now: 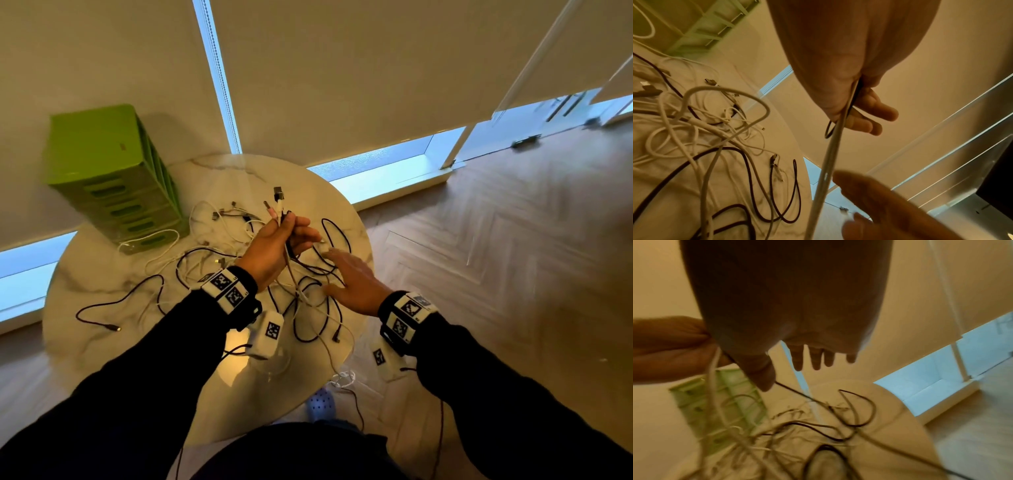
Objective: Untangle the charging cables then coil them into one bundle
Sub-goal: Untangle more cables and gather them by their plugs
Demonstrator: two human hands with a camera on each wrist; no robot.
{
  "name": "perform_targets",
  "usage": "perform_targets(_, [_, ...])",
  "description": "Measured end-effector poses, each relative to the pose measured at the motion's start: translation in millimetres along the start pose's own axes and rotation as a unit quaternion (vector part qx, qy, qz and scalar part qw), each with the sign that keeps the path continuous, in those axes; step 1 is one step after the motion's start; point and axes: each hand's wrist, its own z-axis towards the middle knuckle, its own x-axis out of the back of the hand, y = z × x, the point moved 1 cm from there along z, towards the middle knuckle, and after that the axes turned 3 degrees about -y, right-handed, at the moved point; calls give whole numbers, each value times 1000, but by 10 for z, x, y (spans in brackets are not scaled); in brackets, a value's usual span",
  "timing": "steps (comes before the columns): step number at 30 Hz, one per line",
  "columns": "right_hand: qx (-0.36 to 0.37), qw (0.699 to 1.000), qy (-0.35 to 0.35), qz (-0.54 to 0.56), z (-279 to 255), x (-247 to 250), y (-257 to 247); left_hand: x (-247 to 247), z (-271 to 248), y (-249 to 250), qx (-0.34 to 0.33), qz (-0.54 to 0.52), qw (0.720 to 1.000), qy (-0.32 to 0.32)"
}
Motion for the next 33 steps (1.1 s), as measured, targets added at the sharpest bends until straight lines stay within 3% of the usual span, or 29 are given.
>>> perform_targets(3, [44,989,-35,139,83,-35,-403,-5,7,33,-4,35,999,1])
perform_targets(5, [56,985,-6,165,74,22,-513,43,9,76,-6,81,997,15])
perform_targets(8, [78,979,112,154,95,163,-427,214,-5,161,-13,161,985,57])
perform_targets(11, [-26,960,255,113,124,318,-28,310,17,203,-8,178,980,85])
perform_targets(12, [-96,961,247,81,141,360,125,337,14,219,-8,164,982,95])
perform_targets(14, [-220,969,110,4,180,376,390,359,3,257,-8,114,988,104])
perform_targets(16, [-240,970,-34,-19,165,342,440,344,-1,291,-9,71,993,98])
perform_targets(19, [-79,993,-85,24,186,266,145,243,-14,335,-11,17,997,75])
perform_targets(22, [36,983,-148,105,281,111,-353,112,-32,369,-9,-4,999,50])
perform_targets(25, [33,946,-231,226,342,-43,-684,59,-32,391,-10,-7,1000,12])
perform_targets(29, [37,895,-305,323,363,22,-672,181,-118,561,-3,6,1000,13])
perform_targets(31, [36,909,-294,293,396,155,-574,282,-156,622,-9,-23,999,30])
perform_targets(33, [57,956,-207,202,484,314,-474,344,-173,621,-17,-38,998,43])
